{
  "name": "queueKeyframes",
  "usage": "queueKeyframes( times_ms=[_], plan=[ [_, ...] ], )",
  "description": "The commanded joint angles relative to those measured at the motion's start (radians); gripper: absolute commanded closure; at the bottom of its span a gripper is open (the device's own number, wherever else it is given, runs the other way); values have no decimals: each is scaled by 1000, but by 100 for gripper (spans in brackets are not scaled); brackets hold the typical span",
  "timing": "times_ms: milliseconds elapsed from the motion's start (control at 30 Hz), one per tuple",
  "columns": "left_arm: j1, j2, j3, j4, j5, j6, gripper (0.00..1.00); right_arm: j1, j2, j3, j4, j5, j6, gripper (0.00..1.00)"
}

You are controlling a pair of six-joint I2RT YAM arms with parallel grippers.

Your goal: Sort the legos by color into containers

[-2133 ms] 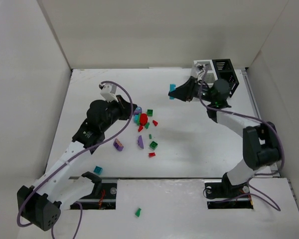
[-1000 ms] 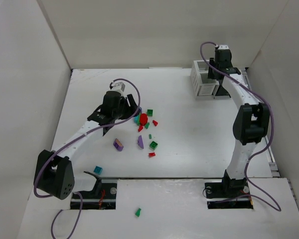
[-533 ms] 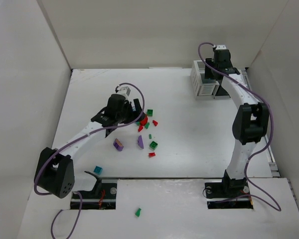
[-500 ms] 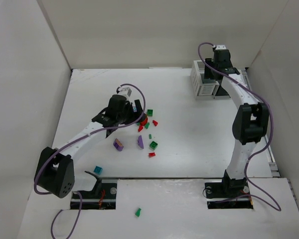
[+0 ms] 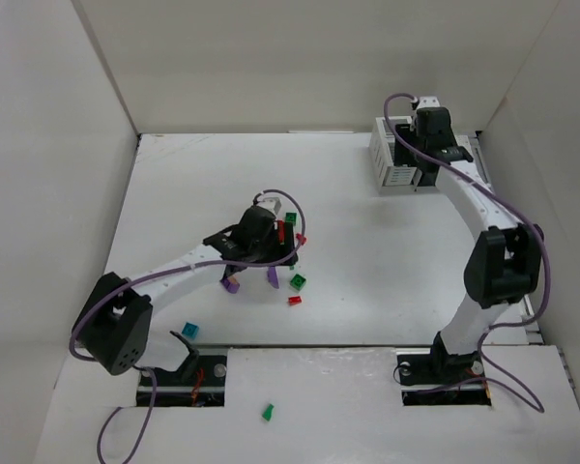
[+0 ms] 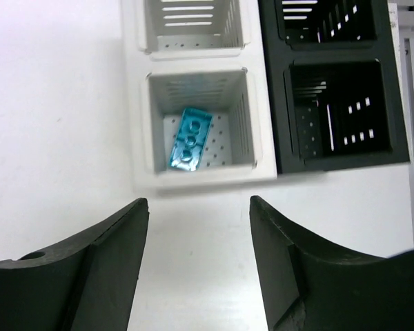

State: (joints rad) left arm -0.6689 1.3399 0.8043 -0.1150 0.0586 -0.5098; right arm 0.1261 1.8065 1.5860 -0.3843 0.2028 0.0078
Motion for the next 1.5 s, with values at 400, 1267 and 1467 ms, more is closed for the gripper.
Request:
queueKeyframes(
  times_ms=[400,1267,1467],
  plan=[
    [-53,143,-11,-149,-167,-240,46,33,-234,-170,61,-13,60,33],
    [-35,295,586,-114,-174,75,100,-66,-404,-265,44,24,204,33],
    [-26,620,1125,-57,-73,267,100,-132,-495,-302,53,53,248,33]
  ],
)
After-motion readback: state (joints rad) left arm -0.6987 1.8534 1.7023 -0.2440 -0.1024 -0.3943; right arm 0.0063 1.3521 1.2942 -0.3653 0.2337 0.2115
